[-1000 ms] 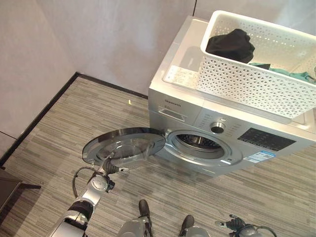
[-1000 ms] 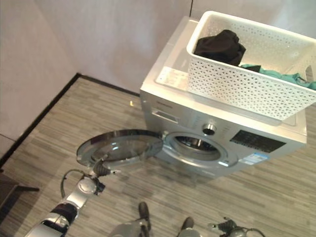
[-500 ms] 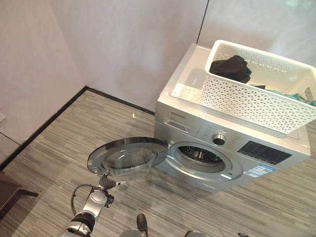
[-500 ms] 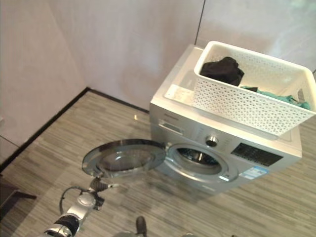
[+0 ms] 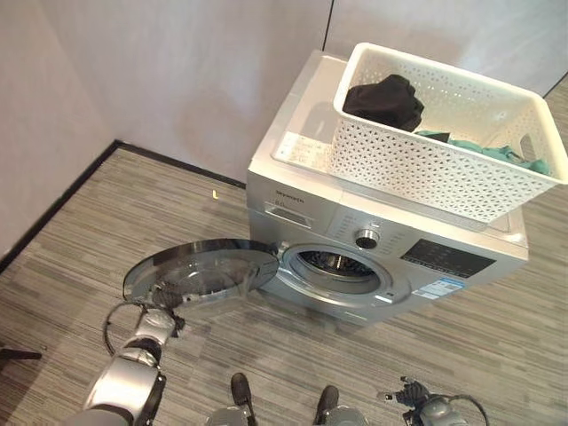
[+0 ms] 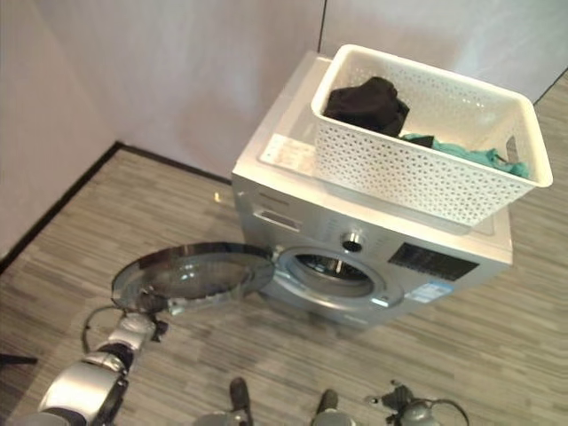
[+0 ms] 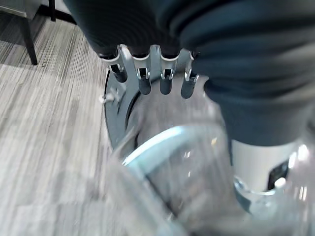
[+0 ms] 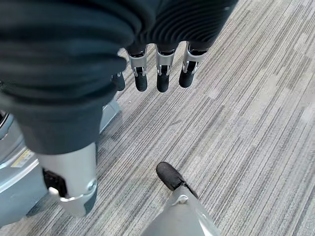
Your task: Grab the laundry basket,head to the washer,open it,put in the laundry and shut it.
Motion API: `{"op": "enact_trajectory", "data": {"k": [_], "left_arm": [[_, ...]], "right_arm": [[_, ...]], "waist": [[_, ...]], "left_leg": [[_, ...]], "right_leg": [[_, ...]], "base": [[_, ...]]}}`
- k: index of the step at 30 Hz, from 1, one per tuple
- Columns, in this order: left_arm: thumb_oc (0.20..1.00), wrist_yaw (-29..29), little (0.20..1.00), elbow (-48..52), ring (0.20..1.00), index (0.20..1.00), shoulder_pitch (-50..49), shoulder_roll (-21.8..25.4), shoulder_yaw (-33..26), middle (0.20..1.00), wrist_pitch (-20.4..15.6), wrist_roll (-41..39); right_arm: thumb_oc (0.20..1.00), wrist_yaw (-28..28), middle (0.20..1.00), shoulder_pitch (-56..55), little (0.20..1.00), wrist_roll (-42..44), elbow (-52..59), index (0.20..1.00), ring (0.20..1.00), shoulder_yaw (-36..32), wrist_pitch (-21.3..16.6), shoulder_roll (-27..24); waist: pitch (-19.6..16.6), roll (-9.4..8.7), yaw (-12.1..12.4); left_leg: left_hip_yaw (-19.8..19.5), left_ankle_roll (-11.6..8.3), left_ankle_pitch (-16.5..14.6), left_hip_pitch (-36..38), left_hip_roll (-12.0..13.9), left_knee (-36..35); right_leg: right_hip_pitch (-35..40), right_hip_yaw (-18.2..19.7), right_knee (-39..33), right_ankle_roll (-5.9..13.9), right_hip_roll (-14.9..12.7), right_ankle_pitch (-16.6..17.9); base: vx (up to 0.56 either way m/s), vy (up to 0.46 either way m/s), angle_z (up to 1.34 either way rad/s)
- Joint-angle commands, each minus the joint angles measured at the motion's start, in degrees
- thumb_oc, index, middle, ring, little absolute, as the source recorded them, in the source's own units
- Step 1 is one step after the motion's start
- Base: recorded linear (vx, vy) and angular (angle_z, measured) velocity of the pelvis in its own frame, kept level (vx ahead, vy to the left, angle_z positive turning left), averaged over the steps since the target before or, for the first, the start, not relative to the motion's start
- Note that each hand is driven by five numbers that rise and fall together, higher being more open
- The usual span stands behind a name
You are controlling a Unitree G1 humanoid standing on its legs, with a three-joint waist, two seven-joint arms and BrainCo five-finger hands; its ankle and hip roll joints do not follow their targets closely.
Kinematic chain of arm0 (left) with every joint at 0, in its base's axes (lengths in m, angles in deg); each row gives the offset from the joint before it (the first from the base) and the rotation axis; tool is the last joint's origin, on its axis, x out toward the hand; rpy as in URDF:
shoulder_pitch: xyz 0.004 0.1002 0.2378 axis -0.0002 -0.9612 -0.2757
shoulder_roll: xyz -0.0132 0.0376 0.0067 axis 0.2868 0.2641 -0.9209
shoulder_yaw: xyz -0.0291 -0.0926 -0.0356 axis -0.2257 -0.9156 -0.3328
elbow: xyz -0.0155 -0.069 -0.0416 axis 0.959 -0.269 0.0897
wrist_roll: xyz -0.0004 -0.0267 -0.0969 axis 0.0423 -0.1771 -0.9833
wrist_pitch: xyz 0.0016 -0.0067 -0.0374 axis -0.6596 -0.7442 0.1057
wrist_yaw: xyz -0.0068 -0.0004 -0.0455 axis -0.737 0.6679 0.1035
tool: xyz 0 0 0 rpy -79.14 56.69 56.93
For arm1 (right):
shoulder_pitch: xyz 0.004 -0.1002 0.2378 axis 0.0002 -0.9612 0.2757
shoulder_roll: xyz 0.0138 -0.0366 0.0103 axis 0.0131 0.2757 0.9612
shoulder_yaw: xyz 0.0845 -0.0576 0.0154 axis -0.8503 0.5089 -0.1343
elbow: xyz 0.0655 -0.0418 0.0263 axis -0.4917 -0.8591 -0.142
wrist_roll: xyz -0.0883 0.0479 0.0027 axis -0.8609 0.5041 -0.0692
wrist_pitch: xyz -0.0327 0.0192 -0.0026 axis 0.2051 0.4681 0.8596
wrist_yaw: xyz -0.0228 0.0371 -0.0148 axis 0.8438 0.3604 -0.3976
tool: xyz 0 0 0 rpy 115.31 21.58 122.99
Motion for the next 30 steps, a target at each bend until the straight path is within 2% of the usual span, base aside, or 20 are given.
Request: {"op": "enact_trajectory", "data": {"k": [1, 5, 6, 7, 8, 10, 11, 12, 13, 16, 18, 20, 21, 22, 23, 25, 28, 30], "left_arm": [[1.000, 1.4, 1.000, -4.0, 1.000, 1.000, 3.1, -0.8, -1.9, 1.000, -1.4, -0.4], [1.000, 1.4, 1.000, -3.2, 1.000, 1.000, 1.7, -1.1, -2.3, 1.000, -1.6, -0.5], [1.000, 0.7, 1.000, -1.0, 1.000, 1.000, -2.4, -2.8, -2.3, 1.000, -2.0, -0.7], [1.000, 0.7, 1.000, -0.9, 1.000, 1.000, -2.5, -2.9, -2.3, 1.000, -2.0, -0.7], [1.000, 0.3, 1.000, 1.4, 1.000, 1.000, -6.1, -4.6, -2.5, 1.000, -2.4, -1.1], [1.000, -0.2, 1.000, 3.1, 1.000, 1.000, -8.3, -5.3, -2.4, 1.000, -2.7, -1.0], [1.000, -1.3, 1.000, 7.2, 1.000, 1.000, -13.2, -6.6, -2.3, 1.000, -2.8, -0.4], [1.000, -1.3, 1.000, 7.4, 1.000, 1.000, -13.4, -6.7, -2.2, 1.000, -2.7, -0.4], [1.000, -2.8, 1.000, 11.3, 1.000, 1.000, -17.8, -7.5, -1.9, 1.000, -2.8, 0.7], [1.000, -4.6, 1.000, 14.5, 1.000, 1.000, -22.7, -8.1, -2.9, 1.000, -2.4, 1.0], [1.000, -5.9, 1.000, 15.9, 1.000, 1.000, -25.5, -9.0, -3.6, 1.000, -2.3, 0.6], [1.000, -6.4, 1.000, 17.8, 1.000, 1.000, -27.5, -9.5, -4.7, 1.000, -1.9, 0.7], [1.000, -6.3, 1.000, 18.3, 1.000, 1.000, -27.7, -9.9, -5.0, 1.000, -2.0, 0.6], [1.000, -5.9, 1.000, 17.8, 1.000, 1.000, -27.7, -10.4, -4.9, 1.000, -2.0, 0.7], [1.000, -5.5, 1.000, 17.7, 1.000, 1.000, -27.4, -10.5, -4.5, 1.000, -2.0, 0.7], [1.000, -5.2, 1.000, 17.4, 1.000, 1.000, -26.7, -10.8, -4.4, 1.000, -2.0, 0.8], [1.000, -5.2, 1.000, 17.4, 1.000, 1.000, -26.1, -10.8, -4.0, 1.000, -2.1, 0.9], [1.000, -4.5, 1.000, 15.7, 1.000, 1.000, -23.4, -10.7, -2.6, 1.000, -1.9, 1.7]], "right_arm": [[1.000, -0.1, 1.000, 1.7, 1.000, 0.0, -2.0, 1.000, 1.000, 1.6, -0.7, -0.6], [1.000, -0.2, 1.000, 1.3, 1.000, 0.3, -2.7, 1.000, 1.000, 0.9, -0.6, -0.6], [1.000, -0.7, 1.000, 0.5, 1.000, 2.3, -4.1, 1.000, 1.000, -2.4, -0.5, -1.0], [1.000, -0.7, 1.000, 0.5, 1.000, 2.3, -4.1, 1.000, 1.000, -2.4, -0.5, -1.0], [1.000, -1.2, 1.000, -0.1, 1.000, 5.3, -4.9, 1.000, 1.000, -6.6, -0.7, -2.0], [1.000, -1.6, 1.000, -0.5, 1.000, 6.8, -5.0, 1.000, 1.000, -9.2, -0.8, -3.0], [1.000, -2.3, 1.000, -1.8, 1.000, 9.2, -4.9, 1.000, 1.000, -14.1, -1.0, -4.9], [1.000, -2.3, 1.000, -2.0, 1.000, 9.2, -4.8, 1.000, 1.000, -14.1, -1.0, -4.9], [1.000, -3.5, 1.000, -3.4, 1.000, 11.4, -3.2, 1.000, 1.000, -19.4, -1.3, -7.5], [1.000, -5.5, 1.000, -6.7, 1.000, 12.1, 2.7, 1.000, 1.000, -25.1, -1.5, -10.5], [1.000, -8.5, 1.000, -10.2, 1.000, 11.7, 11.9, 1.000, 1.000, -30.9, -2.0, -12.9], [1.000, -11.7, 1.000, -14.3, 1.000, 7.4, 23.6, 1.000, 1.000, -35.3, -1.5, -14.3], [1.000, -13.4, 1.000, -15.7, 1.000, 6.0, 28.8, 1.000, 1.000, -37.9, -1.5, -14.3], [1.000, -15.0, 1.000, -16.3, 1.000, 5.0, 32.0, 1.000, 1.000, -39.8, -1.5, -14.5], [1.000, -17.0, 1.000, -16.5, 1.000, 4.2, 34.2, 1.000, 1.000, -41.6, -1.8, -15.0], [1.000, -19.5, 1.000, -16.6, 1.000, 2.3, 40.2, 1.000, 1.000, -44.4, -1.8, -15.8], [1.000, -21.2, 1.000, -15.8, 1.000, 0.3, 45.0, 1.000, 1.000, -46.5, -2.0, -17.4], [1.000, -24.1, 1.000, -12.1, 1.000, -2.3, 54.5, 1.000, 1.000, -48.4, -2.4, -21.0]], "waist": [[1.2, 1.28, 0.4], [0.9, 1.31, 0.5], [0.6, 1.60, 0.7], [0.5, 1.65, 0.7], [0.4, 2.09, 0.7], [0.2, 2.41, 0.8], [-0.2, 2.94, 0.9], [-0.3, 3.01, 0.9], [-0.7, 3.48, 0.7], [-1.3, 4.04, 0.3], [-1.4, 4.68, -0.8], [-1.3, 5.35, -1.7], [-1.3, 5.70, -2.4], [-1.3, 5.81, -3.0], [-1.4, 6.00, -3.7], [-1.8, 6.39, -4.0], [-2.3, 6.44, -4.5], [-2.5, 5.76, -5.5]], "left_leg": [[-0.7, 0.11, -8.5, 0.5, -0.7, 3.3], [-0.7, 0.12, -8.8, 0.7, -0.6, 3.7], [-0.9, 0.33, -9.5, 1.0, -0.5, 4.5], [-0.9, 0.33, -9.6, 1.0, -0.5, 4.6], [-1.0, 0.56, -10.2, 1.5, -0.5, 5.2], [-1.0, 0.70, -10.5, 1.8, -0.5, 5.5], [-1.2, 0.92, -11.1, 2.7, -0.7, 5.7], [-1.2, 0.93, -11.1, 2.8, -0.7, 5.7], [-1.6, 1.21, -11.5, 3.8, -0.9, 5.7], [-2.1, 1.61, -11.8, 5.2, -1.4, 5.1], [-2.7, 2.20, -12.1, 6.5, -1.8, 4.8], [-3.5, 2.82, -12.4, 7.7, -2.2, 4.6], [-3.9, 3.09, -12.6, 8.5, -2.5, 4.3], [-3.1, 3.39, -11.7, 8.4, -2.5, 4.2], [-3.5, 3.45, -11.8, 8.6, -2.6, 4.1], [-4.0, 3.50, -12.0, 9.0, -2.6, 3.8], [-4.8, 3.38, -12.5, 9.2, -2.6, 3.9], [-6.8, 3.13, -14.6, 9.6, -3.0, 6.2]], "right_leg": [[-2.4, 0.4, 1.5, 2.34, -3.3, 2.7], [-2.2, 0.5, 1.5, 2.29, -3.2, 2.6], [-1.7, 0.6, 1.8, 2.20, -3.2, 2.2], [-1.6, 0.6, 1.8, 2.21, -3.2, 2.2], [-1.1, 0.7, 2.2, 2.20, -3.3, 1.8], [-0.7, 0.6, 2.4, 2.25, -3.3, 1.7], [0.1, 0.6, 3.0, 2.43, -3.5, 1.5], [0.2, 0.6, 3.0, 2.45, -3.5, 1.4], [0.9, 0.8, 4.0, 2.58, -3.9, 1.3], [1.2, 1.4, 6.3, 2.81, -4.4, 1.0], [0.4, 3.6, 10.2, 2.78, -4.9, 0.8], [-0.5, 6.2, 13.9, 2.31, -5.0, -0.3], [-1.5, 8.2, 15.7, 2.43, -4.8, -0.2], [-2.5, 9.3, 16.0, 1.49, -4.5, 0.5], [-3.1, 11.2, 15.8, 1.39, -3.7, 0.1], [-3.9, 14.3, 13.6, 1.69, -2.8, 0.4], [-4.8, 16.6, 9.8, 2.25, -2.5, 1.4], [-5.9, 23.2, 1.7, 3.31, -2.4, 5.8]], "base": [[0.00, -0.009, -0.06], [0.01, 0.002, -0.03], [0.00, 0.000, 0.00], [0.05, 0.035, -0.05], [0.02, 0.026, -0.05], [0.04, 0.048, -0.06], [0.05, 0.053, -0.07], [0.08, 0.075, -0.04], [0.06, 0.064, 0.00], [0.05, 0.062, 0.05], [0.06, 0.102, 0.06], [0.05, 0.093, 0.14], [-0.02, 0.070, 0.13], [-0.01, 0.048, 0.10], [-0.02, 0.011, 0.06], [0.05, -0.018, 0.04], [0.05, -0.050, 0.08], [0.11, -0.108, 0.18]]}}
